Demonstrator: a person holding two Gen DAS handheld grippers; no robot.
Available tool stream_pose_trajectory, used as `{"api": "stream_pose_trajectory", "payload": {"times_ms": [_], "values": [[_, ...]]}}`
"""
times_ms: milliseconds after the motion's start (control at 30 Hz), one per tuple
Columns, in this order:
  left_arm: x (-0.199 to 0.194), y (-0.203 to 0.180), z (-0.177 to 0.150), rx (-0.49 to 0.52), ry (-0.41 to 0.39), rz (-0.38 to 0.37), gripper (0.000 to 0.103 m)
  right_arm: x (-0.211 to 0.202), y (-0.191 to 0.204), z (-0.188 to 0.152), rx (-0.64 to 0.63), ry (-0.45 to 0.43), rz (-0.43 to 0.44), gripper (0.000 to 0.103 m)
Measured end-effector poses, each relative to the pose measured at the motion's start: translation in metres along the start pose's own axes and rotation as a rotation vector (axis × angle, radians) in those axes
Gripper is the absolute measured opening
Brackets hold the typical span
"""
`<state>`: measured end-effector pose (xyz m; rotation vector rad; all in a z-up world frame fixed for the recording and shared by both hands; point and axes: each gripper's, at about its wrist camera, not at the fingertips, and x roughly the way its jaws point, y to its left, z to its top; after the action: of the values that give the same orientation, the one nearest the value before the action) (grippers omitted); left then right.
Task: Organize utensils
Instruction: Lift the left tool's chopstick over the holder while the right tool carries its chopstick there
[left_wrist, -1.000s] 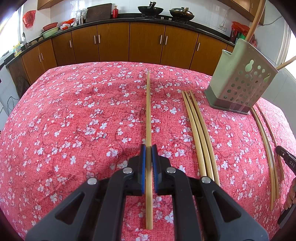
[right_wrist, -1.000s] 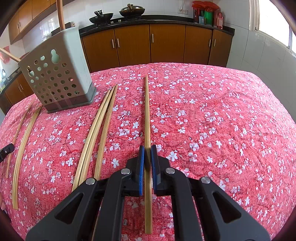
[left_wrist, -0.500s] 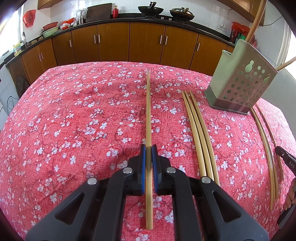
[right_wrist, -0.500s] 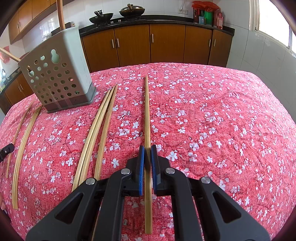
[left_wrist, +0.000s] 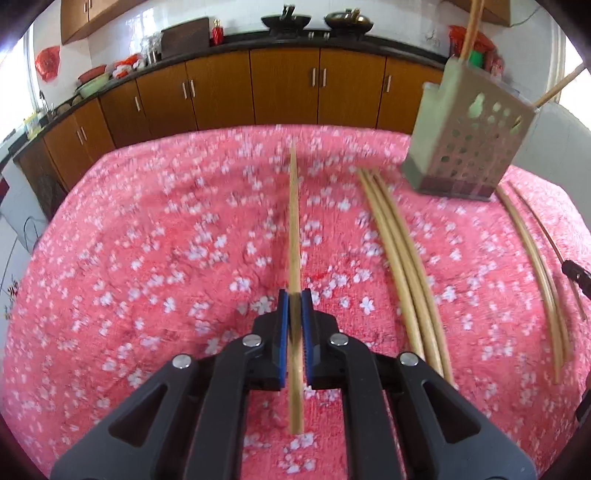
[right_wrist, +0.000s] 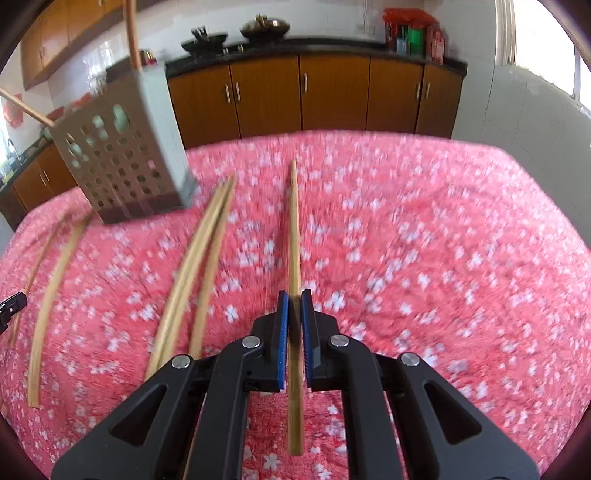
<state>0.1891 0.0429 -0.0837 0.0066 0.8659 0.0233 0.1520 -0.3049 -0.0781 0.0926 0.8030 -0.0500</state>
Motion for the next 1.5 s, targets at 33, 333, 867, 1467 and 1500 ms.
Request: {"api": "stream_pose_trajectory", "payload": {"times_ms": [33, 333, 867, 1467, 1500], "values": [[-0.008, 0.001, 0.002, 0.002, -0.021, -0.005, 0.009, -0.011, 0.0, 0.005, -0.004, -0.034, 0.0, 0.008], [-0.093, 0.013, 0.047, -0.039, -0.26, -0.056, 0.008, -0.079, 0.0, 0.049, 0.019, -0.26, 0.029, 0.008], [-0.193, -0.024, 0.083, 0.065, -0.419, -0.23, 0.008, -0.163, 0.017, 0.1, 0.044, -0.429, 0.267, 0.008], [-0.18, -0.079, 0.148, -0.021, -0.559, -0.302, 0.008, -0.153, 0.075, 0.147, -0.022, -0.621, 0.248, 0.008], [-0.172, -0.081, 0.149, -0.019, -0.551, -0.293, 0.008, -0.146, 0.076, 0.148, -0.022, -0.606, 0.246, 0.008]]}}
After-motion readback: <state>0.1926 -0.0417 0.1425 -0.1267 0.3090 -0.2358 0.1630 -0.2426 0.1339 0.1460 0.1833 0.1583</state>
